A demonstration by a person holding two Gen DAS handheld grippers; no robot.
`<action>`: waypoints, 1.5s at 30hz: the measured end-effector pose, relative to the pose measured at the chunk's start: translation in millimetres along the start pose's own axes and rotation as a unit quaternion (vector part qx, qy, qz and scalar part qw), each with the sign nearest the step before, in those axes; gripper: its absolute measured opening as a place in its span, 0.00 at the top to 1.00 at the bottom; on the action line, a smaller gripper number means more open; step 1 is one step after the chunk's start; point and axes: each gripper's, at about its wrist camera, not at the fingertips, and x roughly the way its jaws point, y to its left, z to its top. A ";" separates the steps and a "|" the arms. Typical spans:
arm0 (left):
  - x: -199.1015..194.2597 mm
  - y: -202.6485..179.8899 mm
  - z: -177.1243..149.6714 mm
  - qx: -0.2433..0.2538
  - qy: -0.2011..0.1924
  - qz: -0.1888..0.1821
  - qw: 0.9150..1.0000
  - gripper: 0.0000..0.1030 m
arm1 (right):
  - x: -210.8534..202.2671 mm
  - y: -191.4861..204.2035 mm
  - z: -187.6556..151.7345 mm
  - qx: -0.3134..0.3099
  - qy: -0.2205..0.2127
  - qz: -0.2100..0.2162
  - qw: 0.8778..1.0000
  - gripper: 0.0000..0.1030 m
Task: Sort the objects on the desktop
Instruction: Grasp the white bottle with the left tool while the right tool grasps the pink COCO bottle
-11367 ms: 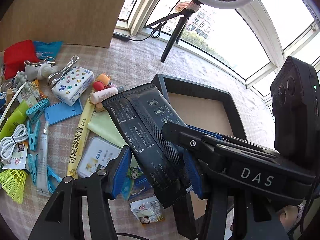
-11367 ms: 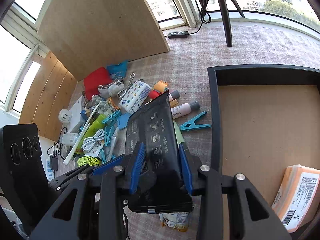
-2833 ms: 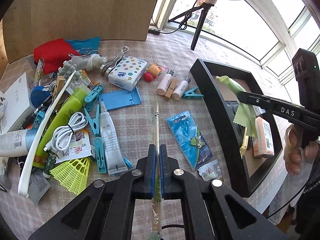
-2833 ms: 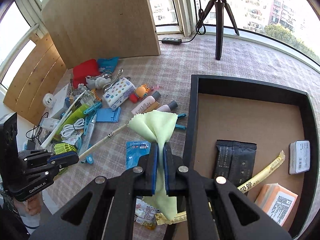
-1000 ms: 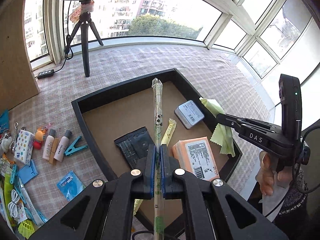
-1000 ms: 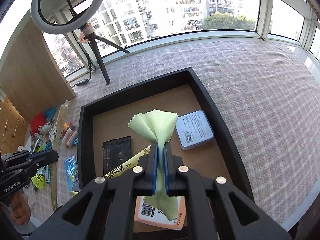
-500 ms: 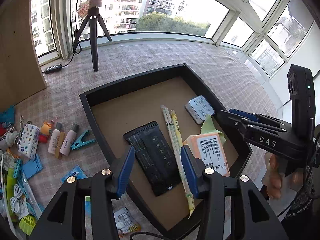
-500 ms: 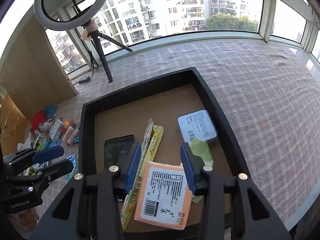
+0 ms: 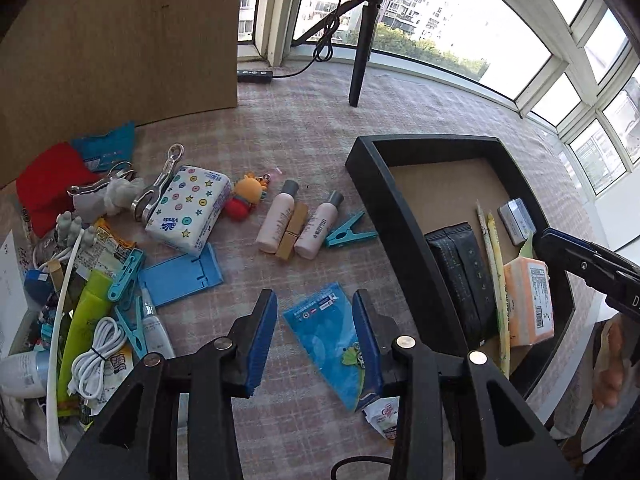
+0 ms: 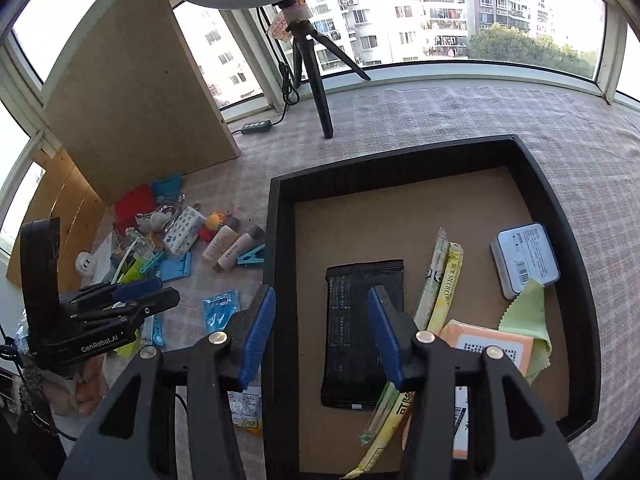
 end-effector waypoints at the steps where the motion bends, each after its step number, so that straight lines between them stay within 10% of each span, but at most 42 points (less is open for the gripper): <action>1: 1.9 4.8 2.5 0.003 0.002 0.002 1.000 0.68 | 4.1 8.7 0.4 -0.003 0.003 0.008 1.000 0.54; 9: 28.5 17.8 26.8 0.056 0.019 0.006 0.998 0.74 | 56.1 62.1 17.8 0.034 0.044 0.066 0.996 0.71; 19: 65.1 24.3 46.4 0.062 0.034 -0.033 0.997 0.81 | 137.7 86.9 50.6 0.070 0.105 0.004 0.992 0.81; 45: 102.1 30.3 63.3 0.076 0.044 -0.024 0.996 0.82 | 193.4 82.2 63.3 0.070 0.154 -0.051 0.984 0.79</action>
